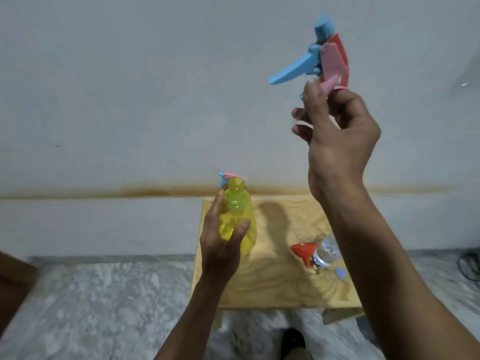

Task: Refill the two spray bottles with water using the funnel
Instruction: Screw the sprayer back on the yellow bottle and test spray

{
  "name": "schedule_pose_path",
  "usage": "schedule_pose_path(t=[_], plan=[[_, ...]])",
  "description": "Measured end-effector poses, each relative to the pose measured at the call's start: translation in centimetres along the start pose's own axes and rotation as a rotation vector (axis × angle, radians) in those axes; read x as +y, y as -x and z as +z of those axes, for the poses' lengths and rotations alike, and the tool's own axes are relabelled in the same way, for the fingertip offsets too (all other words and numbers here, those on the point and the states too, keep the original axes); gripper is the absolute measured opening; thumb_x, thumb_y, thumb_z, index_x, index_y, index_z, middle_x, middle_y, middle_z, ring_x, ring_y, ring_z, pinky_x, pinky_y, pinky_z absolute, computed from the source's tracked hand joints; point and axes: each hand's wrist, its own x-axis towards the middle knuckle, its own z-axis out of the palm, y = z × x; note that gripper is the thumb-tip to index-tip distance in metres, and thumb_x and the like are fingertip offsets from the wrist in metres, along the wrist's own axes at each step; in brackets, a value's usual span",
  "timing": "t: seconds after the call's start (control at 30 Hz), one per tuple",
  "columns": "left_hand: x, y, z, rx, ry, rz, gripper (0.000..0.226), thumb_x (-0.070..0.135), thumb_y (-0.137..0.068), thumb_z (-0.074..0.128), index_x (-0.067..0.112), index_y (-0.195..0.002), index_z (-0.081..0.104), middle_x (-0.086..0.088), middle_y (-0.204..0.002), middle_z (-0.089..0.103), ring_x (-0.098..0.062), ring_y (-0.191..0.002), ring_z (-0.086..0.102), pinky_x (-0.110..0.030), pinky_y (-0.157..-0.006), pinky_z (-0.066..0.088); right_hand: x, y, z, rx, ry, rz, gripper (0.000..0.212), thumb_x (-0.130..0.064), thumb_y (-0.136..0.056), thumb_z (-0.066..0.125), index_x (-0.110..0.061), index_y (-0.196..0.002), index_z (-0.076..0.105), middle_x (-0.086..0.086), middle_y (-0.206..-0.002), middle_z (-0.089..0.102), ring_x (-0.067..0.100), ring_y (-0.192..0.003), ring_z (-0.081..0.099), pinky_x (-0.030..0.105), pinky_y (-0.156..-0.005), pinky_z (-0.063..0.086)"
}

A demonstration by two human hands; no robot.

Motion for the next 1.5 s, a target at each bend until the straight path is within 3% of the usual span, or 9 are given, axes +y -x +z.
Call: schedule_pose_path(t=[0.1,0.53,0.7,0.83,0.9,0.97,1.17,1.4,1.5], plan=[[0.8,0.2,0.1,-0.020,-0.003,0.044,0.068,0.047,-0.082,0.066,0.065,-0.139,0.034,0.037,-0.137,0.049,-0.004,-0.130,0.053,-0.037,-0.107,0.047,-0.1,0.3,0.0,-0.034,0.047,-0.020,0.031,-0.019,-0.087,0.078,0.004,-0.101,0.063,0.010,-0.084,0.065,0.016,-0.065,0.067,0.030,-0.058,0.055],[1.6,2.4,-0.6,-0.061,0.010,0.023,0.064,0.050,-0.082,0.067,0.062,-0.138,0.039,0.026,-0.134,0.054,-0.006,-0.126,0.057,-0.042,-0.103,0.051,-1.4,0.4,-1.7,-0.030,0.070,-0.093,0.021,-0.020,-0.086,0.079,-0.007,-0.094,0.064,-0.002,-0.077,0.065,0.016,-0.064,0.068,0.031,-0.060,0.056],[1.9,2.7,-0.8,-0.078,0.014,0.035,0.064,0.050,-0.082,0.066,0.064,-0.138,0.037,0.024,-0.137,0.053,-0.004,-0.127,0.056,-0.033,-0.103,0.049,0.4,1.9,-1.6,-0.101,0.143,-0.033,0.019,-0.019,-0.084,0.081,-0.011,-0.091,0.065,-0.005,-0.076,0.066,0.020,-0.066,0.066,0.031,-0.058,0.055],[2.8,2.6,-0.7,-0.092,0.047,0.036,0.063,0.049,-0.082,0.066,0.064,-0.137,0.038,0.029,-0.141,0.051,-0.001,-0.131,0.052,-0.023,-0.104,0.046,3.8,4.4,-2.1,-0.219,0.223,0.115,0.018,-0.023,-0.081,0.083,-0.017,-0.088,0.067,-0.004,-0.077,0.068,0.018,-0.067,0.063,0.045,-0.067,0.059],[3.1,2.2,-0.6,-0.085,0.072,0.033,0.060,0.049,-0.083,0.066,0.060,-0.137,0.041,0.030,-0.142,0.051,-0.001,-0.133,0.051,-0.022,-0.106,0.045,5.0,5.5,-2.6,-0.272,0.269,0.148,0.018,-0.025,-0.079,0.084,-0.019,-0.087,0.069,-0.012,-0.075,0.067,0.009,-0.068,0.058,0.037,-0.071,0.057],[3.4,1.9,-0.7,-0.088,0.089,0.040,0.059,0.047,-0.085,0.065,0.057,-0.138,0.042,0.025,-0.144,0.050,-0.002,-0.134,0.050,-0.024,-0.107,0.044,5.7,6.3,-3.0,-0.313,0.305,0.166,0.020,-0.027,-0.078,0.084,-0.015,-0.090,0.072,-0.004,-0.081,0.070,0.006,-0.072,0.057,0.026,-0.075,0.053],[3.8,1.4,-0.6,-0.126,0.106,0.039,0.059,0.046,-0.087,0.066,0.049,-0.142,0.044,0.014,-0.147,0.053,-0.009,-0.137,0.049,-0.040,-0.110,0.045,6.0,6.7,-3.5,-0.359,0.295,0.208,0.023,-0.025,-0.079,0.085,-0.012,-0.092,0.073,0.003,-0.087,0.072,0.009,-0.078,0.060,0.023,-0.077,0.053],[4.4,1.2,-0.2,-0.158,0.136,0.022,0.060,0.047,-0.087,0.066,0.042,-0.143,0.044,0.010,-0.149,0.052,-0.007,-0.138,0.047,-0.033,-0.111,0.044,6.1,6.6,-4.4,-0.421,0.238,0.261,0.018,-0.027,-0.091,0.072,-0.019,-0.107,0.075,0.002,-0.095,0.073,0.014,-0.091,0.060,0.042,-0.094,0.051],[4.5,1.0,-0.1,-0.167,0.139,0.011,0.061,0.050,-0.085,0.066,0.043,-0.142,0.045,0.012,-0.147,0.053,-0.005,-0.137,0.048,-0.032,-0.111,0.044,6.2,6.8,-4.4,-0.386,0.198,0.267,0.017,-0.027,-0.089,0.074,-0.017,-0.103,0.075,0.002,-0.091,0.072,0.014,-0.089,0.061,0.046,-0.092,0.052]])
